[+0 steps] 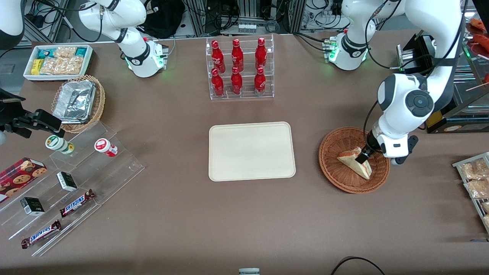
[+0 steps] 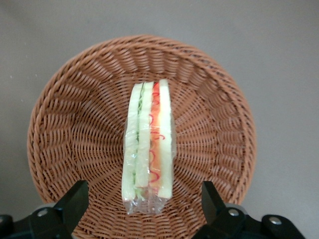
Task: Place sandwich from basket to tray
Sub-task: 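Lower the left gripper around the sandwich and close it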
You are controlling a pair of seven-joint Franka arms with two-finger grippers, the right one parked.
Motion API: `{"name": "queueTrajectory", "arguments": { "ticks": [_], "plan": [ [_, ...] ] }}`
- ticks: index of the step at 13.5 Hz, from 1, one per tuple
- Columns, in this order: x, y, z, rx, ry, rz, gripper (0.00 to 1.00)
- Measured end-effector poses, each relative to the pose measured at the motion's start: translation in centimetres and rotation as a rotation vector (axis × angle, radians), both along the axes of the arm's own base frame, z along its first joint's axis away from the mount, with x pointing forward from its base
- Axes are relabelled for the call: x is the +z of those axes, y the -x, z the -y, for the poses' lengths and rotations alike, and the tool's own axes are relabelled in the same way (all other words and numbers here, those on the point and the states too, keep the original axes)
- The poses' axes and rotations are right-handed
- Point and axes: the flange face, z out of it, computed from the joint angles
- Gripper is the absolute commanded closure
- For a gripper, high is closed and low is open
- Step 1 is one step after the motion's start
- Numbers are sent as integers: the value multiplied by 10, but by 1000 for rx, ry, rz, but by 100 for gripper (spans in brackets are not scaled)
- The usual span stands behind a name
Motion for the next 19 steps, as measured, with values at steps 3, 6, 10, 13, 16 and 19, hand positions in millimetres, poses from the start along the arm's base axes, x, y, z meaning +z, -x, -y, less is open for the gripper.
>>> {"name": "queueTrajectory", "arguments": {
  "ticks": [3,6,10,13,16,19],
  "plan": [
    [-23,0,0,13,8,-9,0],
    [-40,-2,-2,21,16,-3,18],
    [-50,-3,-2,27,19,-9,88],
    [-42,-9,-2,28,20,5,88],
    [1,-25,7,14,1,-62,89],
    [90,-41,51,-54,-27,-142,90]
  ]
}}
